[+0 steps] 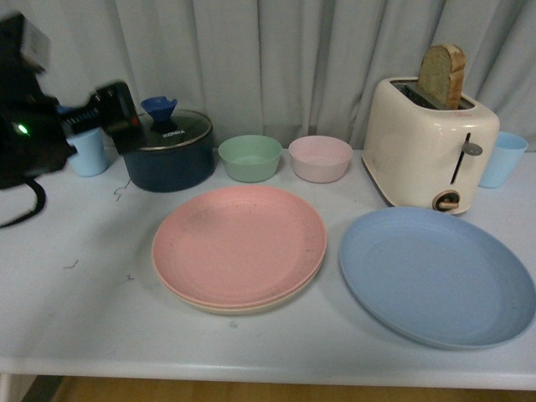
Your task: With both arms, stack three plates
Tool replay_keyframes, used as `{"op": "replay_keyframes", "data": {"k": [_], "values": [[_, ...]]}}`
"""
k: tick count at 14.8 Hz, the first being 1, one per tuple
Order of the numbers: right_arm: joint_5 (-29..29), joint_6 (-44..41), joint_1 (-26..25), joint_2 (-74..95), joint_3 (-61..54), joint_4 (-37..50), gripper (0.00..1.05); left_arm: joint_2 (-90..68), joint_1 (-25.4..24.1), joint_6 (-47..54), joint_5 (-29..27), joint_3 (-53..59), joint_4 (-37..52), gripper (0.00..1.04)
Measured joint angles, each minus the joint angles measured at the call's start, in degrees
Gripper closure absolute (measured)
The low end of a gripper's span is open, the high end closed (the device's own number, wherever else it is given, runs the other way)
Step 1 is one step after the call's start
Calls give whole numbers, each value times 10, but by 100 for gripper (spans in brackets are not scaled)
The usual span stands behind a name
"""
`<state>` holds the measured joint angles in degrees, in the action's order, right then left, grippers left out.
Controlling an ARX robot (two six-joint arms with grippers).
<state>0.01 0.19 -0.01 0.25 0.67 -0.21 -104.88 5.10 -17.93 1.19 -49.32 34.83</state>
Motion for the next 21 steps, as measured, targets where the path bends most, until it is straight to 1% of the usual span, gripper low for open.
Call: {"op": "replay_keyframes", "data": {"k": [1,2,3,4,5,6,7,8,9,10,11,13,15,20,21], "values": [[0,0,0,0,0,0,6,38,-3,2,1,13,4,7],[0,0,0,0,0,0,6,68,-2,5,1,24,-4,7],[0,0,0,0,0,0,6,107,1,47,-38,73,103,16],[0,0,0,0,0,0,6,184,1,111,-54,144,132,30],[0,0,0,0,0,0,6,276,-4,143,-54,208,112,45],[0,0,0,0,0,0,6,324,-9,156,-54,236,125,56],[0,0,0,0,0,0,6,344,-13,160,-54,250,133,63],[0,0,0,0,0,0,6,367,-16,166,-51,279,135,76],[0,0,0,0,0,0,6,384,-31,169,-21,319,130,90],[0,0,0,0,0,0,6,402,-47,170,-14,342,128,101],[0,0,0,0,0,0,6,422,-54,170,-16,354,128,103],[0,0,0,0,0,0,6,469,-52,170,-14,380,122,103],[0,0,0,0,0,0,6,520,-51,170,-12,418,95,103],[0,0,0,0,0,0,6,632,-51,170,-12,459,26,103],[0,0,0,0,0,0,6,632,-51,170,-12,478,65,103]]}}
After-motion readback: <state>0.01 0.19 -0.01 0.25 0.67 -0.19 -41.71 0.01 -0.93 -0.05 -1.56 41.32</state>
